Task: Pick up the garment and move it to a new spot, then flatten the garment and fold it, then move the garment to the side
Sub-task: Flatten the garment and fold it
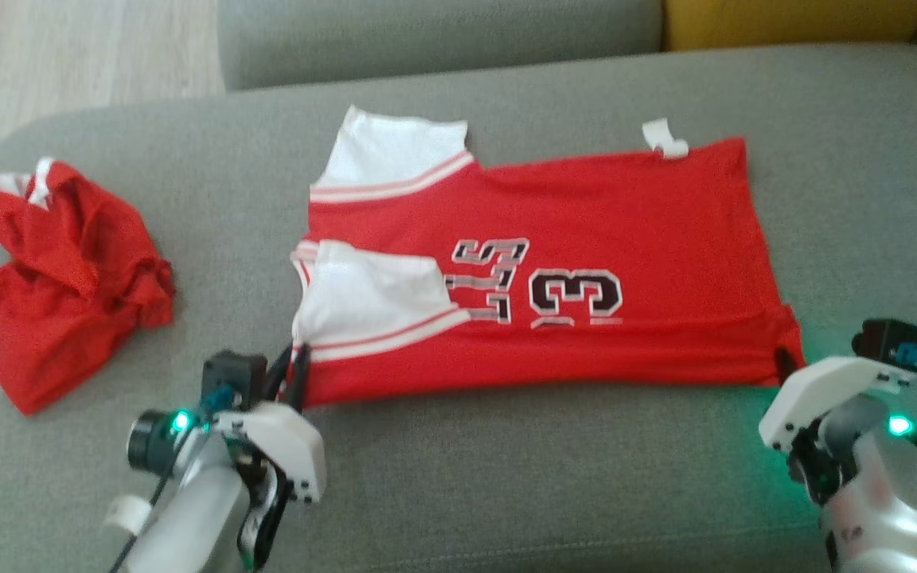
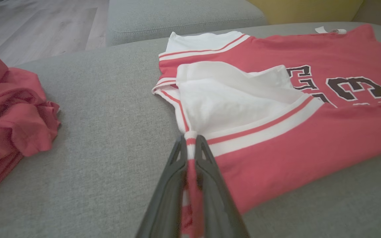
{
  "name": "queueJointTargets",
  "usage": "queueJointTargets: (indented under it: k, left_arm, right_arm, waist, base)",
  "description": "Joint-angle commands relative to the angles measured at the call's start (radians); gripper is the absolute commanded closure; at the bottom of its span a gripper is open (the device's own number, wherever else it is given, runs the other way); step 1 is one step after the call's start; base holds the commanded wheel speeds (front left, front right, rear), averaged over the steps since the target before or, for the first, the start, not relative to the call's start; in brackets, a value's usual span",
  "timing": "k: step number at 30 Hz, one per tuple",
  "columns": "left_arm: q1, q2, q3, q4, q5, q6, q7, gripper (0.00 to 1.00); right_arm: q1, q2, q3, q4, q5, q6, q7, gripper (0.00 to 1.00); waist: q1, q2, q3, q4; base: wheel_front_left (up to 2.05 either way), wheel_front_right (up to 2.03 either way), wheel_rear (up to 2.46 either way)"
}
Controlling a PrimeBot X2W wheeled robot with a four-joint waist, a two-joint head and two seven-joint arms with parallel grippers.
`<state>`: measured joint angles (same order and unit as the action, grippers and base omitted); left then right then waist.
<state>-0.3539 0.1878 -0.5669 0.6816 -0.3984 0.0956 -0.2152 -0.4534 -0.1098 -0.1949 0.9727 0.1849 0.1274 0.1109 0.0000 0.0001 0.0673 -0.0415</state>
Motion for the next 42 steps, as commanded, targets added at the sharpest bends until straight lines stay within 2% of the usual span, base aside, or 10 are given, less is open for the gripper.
queueJointTargets:
  k: [1, 9, 17, 18, 19, 20, 21, 33, 37, 42]
  left_arm:
    - [-0.026, 0.040, 0.040, -0.028, -0.006, -0.001, -0.004, 1.00]
    - [0.083, 0.073, 0.014, -0.141, -0.020, 0.003, 0.057, 1.00]
    - [0.103, 0.090, 0.014, -0.191, -0.033, 0.027, 0.114, 1.00]
    - [0.098, 0.092, 0.012, -0.185, -0.031, 0.029, 0.122, 1.00]
    - [0.092, 0.094, 0.008, -0.177, -0.027, 0.030, 0.131, 0.69]
    - [0.086, 0.095, 0.005, -0.170, -0.024, 0.031, 0.136, 0.18]
    - [0.081, 0.093, 0.003, -0.164, -0.025, 0.031, 0.142, 0.00]
    - [-0.030, 0.104, 0.102, -0.263, -0.032, 0.087, -0.013, 0.00]
    - [-0.131, 0.127, 0.102, -0.312, -0.019, 0.051, -0.001, 0.00]
    - [-0.296, 0.150, 0.081, -0.303, -0.019, -0.030, 0.095, 0.00]
  right_arm:
    - [-0.008, -0.024, 0.023, -0.035, 0.007, 0.003, 0.000, 1.00]
    - [0.116, -0.041, 0.076, -0.138, 0.068, 0.003, 0.098, 1.00]
    - [0.164, -0.045, 0.067, -0.267, 0.071, 0.003, 0.150, 0.97]
    - [0.163, -0.044, 0.068, -0.281, 0.061, 0.003, 0.145, 0.10]
    - [0.162, -0.044, 0.070, -0.289, 0.051, 0.003, 0.146, 0.00]
    - [0.163, -0.042, 0.073, -0.298, 0.043, 0.003, 0.147, 0.00]
    - [0.163, -0.040, 0.074, -0.308, 0.037, 0.003, 0.145, 0.00]
    - [0.143, 0.016, 0.034, -0.537, -0.043, 0.003, -0.041, 0.00]
    - [0.105, 0.028, 0.051, -0.606, -0.051, 0.003, -0.095, 0.00]
    - [0.046, 0.035, 0.073, -0.659, -0.056, 0.003, -0.132, 0.00]
  waist:
    - [0.0000, -0.0001, -0.024, -0.005]
    - [0.0000, -0.0001, -0.072, -0.020]
    - [0.0000, -0.0001, -0.037, -0.046]
    - [0.0000, -0.0001, -0.027, -0.048]
    - [0.0000, -0.0001, -0.019, -0.049]
    - [0.0000, -0.0001, -0.011, -0.049]
    - [0.0000, -0.0001, -0.004, -0.050]
    - [0.0000, -0.0001, 0.070, -0.070]
    - [0.0000, -0.0001, 0.127, -0.086]
    - [0.0000, -0.0001, 0.202, -0.105]
  base:
    - [0.00, 0.00, 0.00]
    - [0.00, 0.00, 0.00]
    - [0.00, 0.00, 0.00]
    - [0.00, 0.00, 0.00]
    - [0.00, 0.00, 0.00]
    - [0.00, 0.00, 0.00]
    - [0.00, 0.00, 0.00]
    - [0.00, 0.00, 0.00]
    - [0.00, 0.00, 0.00]
    - [0.00, 0.00, 0.00]
